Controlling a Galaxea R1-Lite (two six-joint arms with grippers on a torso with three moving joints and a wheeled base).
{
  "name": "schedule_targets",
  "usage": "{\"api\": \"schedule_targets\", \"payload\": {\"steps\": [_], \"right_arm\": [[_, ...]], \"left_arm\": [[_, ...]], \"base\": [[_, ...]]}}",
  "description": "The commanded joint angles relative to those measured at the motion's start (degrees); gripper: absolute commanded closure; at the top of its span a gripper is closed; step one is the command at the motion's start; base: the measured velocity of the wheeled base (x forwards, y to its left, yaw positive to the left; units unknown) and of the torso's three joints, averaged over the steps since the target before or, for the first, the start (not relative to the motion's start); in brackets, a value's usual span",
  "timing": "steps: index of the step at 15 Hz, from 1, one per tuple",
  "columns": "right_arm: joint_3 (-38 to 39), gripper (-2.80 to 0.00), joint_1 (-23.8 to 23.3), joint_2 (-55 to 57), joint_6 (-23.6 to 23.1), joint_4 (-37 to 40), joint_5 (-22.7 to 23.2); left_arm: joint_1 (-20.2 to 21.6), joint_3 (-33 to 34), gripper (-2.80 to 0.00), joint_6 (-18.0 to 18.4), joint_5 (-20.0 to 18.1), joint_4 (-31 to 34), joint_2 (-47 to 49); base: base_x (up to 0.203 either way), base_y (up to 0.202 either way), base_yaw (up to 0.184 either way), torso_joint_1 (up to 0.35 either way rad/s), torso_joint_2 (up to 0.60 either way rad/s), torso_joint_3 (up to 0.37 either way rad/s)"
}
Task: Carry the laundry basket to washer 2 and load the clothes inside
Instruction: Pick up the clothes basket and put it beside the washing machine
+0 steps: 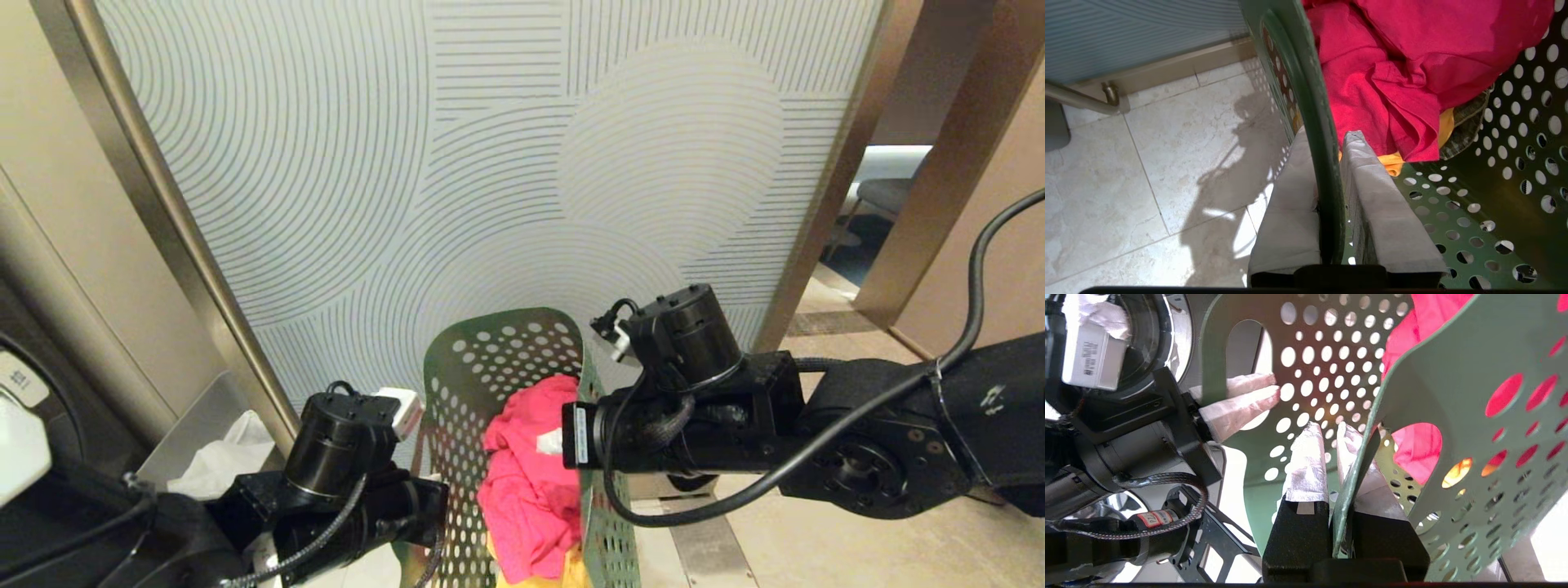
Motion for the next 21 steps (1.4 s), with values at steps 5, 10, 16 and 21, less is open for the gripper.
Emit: {"api": "schedule_targets", "payload": {"steps": [5,10,16,21], "right_arm": [[1.29,0.0,0.03,0.08,-2.26,-0.1,0.18],[1.38,0.0,0.03,0.34,-2.52,-0.1,0.01],[2.48,0.0,0.03,0.34,-3.4,-0.19,0.0],[2.79,0.0,0.03,0.26,-3.4,-0.19,-0.09]], "left_arm": [[-1.14,-0.28,0.0,0.13,0.58,-0.4,2.23],[-1.32,-1.39,0.0,0.23,0.58,-0.5,2.99],[-1.76,-1.3,0.0,0.18,0.63,-0.5,2.99],[-1.76,-1.12,0.0,0.14,0.67,-0.5,2.99]], "base": [[0.0,0.0,0.0,0.002,0.0,0.201],[0.0,0.0,0.0,0.001,0.0,0.056],[0.001,-0.003,0.036,0.0,0.0,0.001],[0.0,-0.009,0.176,0.004,0.0,0.002]]}}
